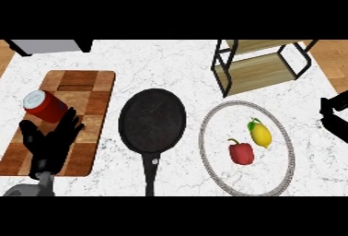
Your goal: Pick the bell pepper from the placemat and place it in the tiered shelf
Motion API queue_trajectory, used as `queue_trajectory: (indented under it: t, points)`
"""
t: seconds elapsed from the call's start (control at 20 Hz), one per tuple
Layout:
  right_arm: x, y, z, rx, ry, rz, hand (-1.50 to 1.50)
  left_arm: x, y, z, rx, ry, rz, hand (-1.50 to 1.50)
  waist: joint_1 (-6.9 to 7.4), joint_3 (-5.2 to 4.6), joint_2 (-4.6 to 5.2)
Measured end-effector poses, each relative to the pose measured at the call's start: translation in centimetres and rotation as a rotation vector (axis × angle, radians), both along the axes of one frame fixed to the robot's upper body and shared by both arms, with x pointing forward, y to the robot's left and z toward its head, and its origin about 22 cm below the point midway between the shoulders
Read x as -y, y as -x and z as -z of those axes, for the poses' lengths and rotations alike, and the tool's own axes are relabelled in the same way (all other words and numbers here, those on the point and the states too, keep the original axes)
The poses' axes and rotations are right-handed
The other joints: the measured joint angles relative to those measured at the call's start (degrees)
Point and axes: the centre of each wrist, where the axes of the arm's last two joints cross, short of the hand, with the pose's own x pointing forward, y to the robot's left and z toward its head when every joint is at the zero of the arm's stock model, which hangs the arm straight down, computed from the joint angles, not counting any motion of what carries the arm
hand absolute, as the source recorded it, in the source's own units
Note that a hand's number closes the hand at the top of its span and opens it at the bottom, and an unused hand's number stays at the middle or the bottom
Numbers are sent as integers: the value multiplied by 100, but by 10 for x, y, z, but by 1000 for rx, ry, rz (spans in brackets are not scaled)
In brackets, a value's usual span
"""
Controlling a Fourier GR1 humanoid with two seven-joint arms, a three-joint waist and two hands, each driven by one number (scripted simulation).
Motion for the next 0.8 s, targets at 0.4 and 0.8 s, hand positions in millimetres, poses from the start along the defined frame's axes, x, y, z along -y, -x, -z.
queue_trajectory:
  t: [0.4,0.8]
  points:
    - [41,90,45,-45,-17,15,-150,3,2,1,-1,14,33,0,238,16,-4]
    - [10,133,4,-210,46,-135,-150,6,1,-4,-18,11,57,0,371,1,12]
